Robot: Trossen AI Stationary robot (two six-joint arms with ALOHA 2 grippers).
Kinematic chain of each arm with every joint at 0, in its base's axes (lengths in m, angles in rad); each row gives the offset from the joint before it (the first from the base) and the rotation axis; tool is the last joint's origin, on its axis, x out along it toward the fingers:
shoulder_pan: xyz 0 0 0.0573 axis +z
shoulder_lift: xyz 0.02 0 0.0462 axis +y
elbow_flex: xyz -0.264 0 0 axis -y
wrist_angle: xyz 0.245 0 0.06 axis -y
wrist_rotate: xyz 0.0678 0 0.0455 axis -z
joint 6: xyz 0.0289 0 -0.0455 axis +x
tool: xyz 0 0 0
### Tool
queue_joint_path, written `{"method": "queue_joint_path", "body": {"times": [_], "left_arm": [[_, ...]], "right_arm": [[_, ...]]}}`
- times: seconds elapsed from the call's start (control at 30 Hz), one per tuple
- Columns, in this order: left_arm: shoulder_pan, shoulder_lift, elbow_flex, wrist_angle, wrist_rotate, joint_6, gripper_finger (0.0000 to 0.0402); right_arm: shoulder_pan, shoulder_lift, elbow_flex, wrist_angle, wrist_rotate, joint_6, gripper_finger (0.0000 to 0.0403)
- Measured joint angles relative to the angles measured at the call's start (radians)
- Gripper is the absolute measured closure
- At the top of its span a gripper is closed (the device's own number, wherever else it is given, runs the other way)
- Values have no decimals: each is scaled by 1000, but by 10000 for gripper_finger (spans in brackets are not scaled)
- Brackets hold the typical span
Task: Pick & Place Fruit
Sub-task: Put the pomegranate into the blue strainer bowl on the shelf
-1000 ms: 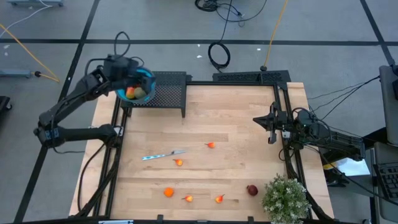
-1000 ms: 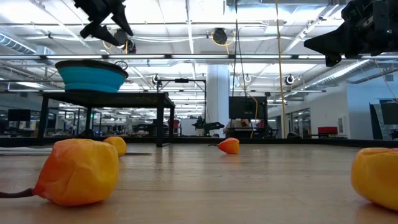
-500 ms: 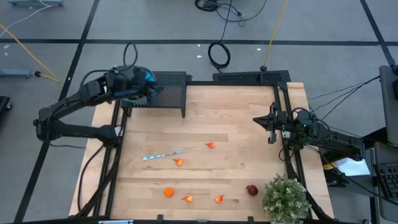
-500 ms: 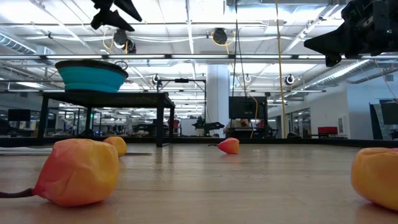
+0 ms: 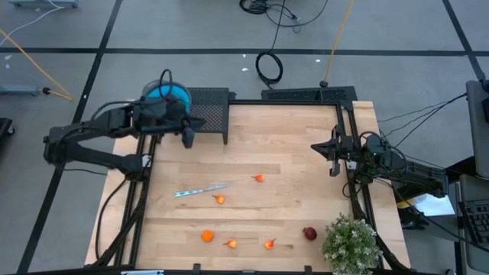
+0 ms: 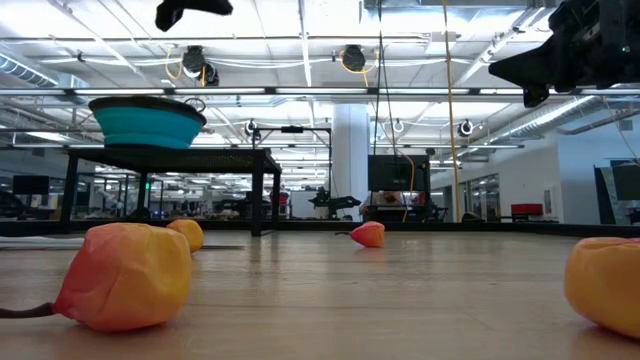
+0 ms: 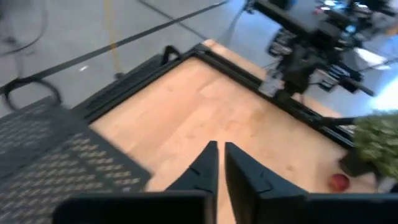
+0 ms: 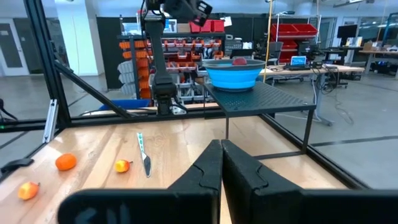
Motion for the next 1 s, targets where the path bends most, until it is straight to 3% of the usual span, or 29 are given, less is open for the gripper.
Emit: {"method": "queue_joint_path", "body": {"times": [0.33,0.5,0.73,1.0], "left_arm": [[-141,0,-169,268,10,18,400],[-178,-58,-298,427,9,23,393],[-212,-206,-536,665,7,42,393],[-244,-387,-707,736,-29,45,395]], "right_arm": [[1,1,0,0,-21,51,403],[3,32,0,19,-32,55,403],[3,165,1,169,-87,57,403],[16,379,56,247,-136,75,403]]}}
